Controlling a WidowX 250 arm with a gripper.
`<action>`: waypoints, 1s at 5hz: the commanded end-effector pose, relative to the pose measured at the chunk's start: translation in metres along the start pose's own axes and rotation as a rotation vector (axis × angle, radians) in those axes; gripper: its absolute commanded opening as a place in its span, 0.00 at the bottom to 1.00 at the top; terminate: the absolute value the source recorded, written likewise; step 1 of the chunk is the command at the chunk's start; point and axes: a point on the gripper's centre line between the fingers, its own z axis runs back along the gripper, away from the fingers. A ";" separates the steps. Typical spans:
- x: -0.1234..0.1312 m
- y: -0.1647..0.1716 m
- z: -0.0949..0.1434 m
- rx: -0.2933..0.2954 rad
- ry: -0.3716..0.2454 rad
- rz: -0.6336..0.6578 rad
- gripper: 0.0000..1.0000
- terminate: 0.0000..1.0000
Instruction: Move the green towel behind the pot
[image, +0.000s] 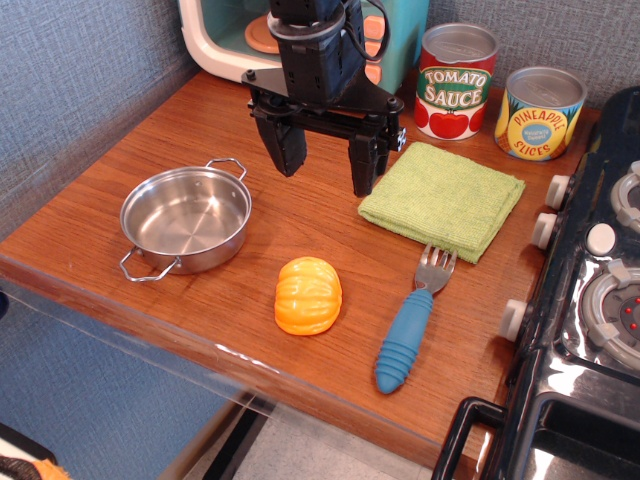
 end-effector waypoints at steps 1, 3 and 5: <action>0.000 0.000 0.000 0.000 0.000 0.000 1.00 0.00; 0.022 -0.017 -0.003 -0.052 -0.035 -0.013 1.00 0.00; 0.077 -0.048 -0.033 0.017 -0.073 -0.062 1.00 0.00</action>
